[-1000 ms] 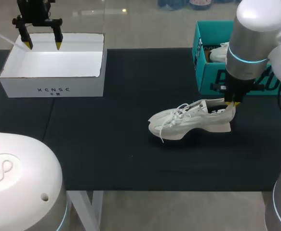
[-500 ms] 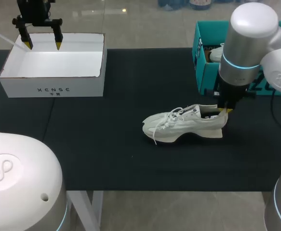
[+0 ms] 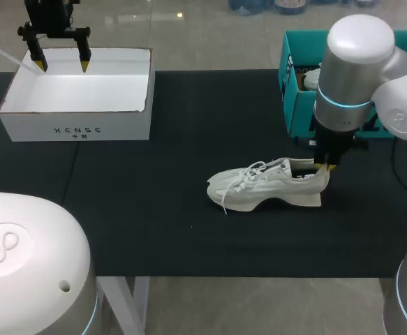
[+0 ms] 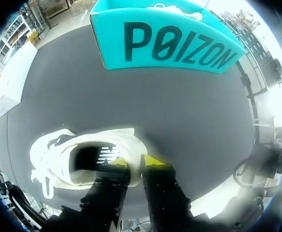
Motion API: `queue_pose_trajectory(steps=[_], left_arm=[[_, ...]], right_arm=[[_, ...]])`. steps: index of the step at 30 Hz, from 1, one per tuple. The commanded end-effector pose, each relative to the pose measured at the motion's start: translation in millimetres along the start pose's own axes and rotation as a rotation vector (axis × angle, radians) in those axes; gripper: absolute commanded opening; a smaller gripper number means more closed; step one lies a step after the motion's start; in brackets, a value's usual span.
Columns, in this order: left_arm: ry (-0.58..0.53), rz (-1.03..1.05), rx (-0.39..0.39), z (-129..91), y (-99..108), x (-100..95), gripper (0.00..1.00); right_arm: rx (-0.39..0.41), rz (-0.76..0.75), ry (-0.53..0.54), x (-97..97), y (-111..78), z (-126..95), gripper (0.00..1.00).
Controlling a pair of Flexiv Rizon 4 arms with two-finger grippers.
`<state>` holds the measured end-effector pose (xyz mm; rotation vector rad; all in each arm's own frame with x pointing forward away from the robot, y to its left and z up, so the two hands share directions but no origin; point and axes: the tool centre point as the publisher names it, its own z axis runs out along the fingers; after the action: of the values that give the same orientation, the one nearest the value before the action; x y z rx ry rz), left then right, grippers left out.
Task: Take the shoe out of the shoebox, open the shoe tongue, remove and reinsert the insole, then place the shoe into the shoebox
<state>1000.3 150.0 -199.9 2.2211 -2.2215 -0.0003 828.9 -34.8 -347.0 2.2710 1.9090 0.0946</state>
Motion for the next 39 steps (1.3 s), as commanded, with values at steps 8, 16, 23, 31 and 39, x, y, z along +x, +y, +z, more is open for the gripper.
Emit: queue_pose_trajectory(steps=[8, 16, 23, 31, 39], left_arm=[[0.000, 0.000, 0.000, 0.1, 0.3, 0.0, 1.00], [0.000, 0.000, 0.000, 0.1, 0.3, 0.0, 1.00], [0.000, 0.000, 0.000, 0.1, 0.3, 0.0, 1.00], [0.000, 0.000, 0.000, 0.1, 0.3, 0.0, 1.00], [0.000, 0.000, 0.000, 0.1, 0.3, 0.0, 1.00]], right_arm=[[0.001, 0.027, 0.000, -9.2, 5.3, -15.4, 1.00], [0.004, 0.001, -0.003, -23.7, 12.6, -46.0, 1.00], [0.022, -0.017, -0.006, -26.6, 15.4, -55.1, 1.00], [0.022, -0.017, -0.006, -26.6, 15.4, -55.1, 1.00], [0.022, -0.017, -0.006, -26.6, 15.4, -55.1, 1.00]])
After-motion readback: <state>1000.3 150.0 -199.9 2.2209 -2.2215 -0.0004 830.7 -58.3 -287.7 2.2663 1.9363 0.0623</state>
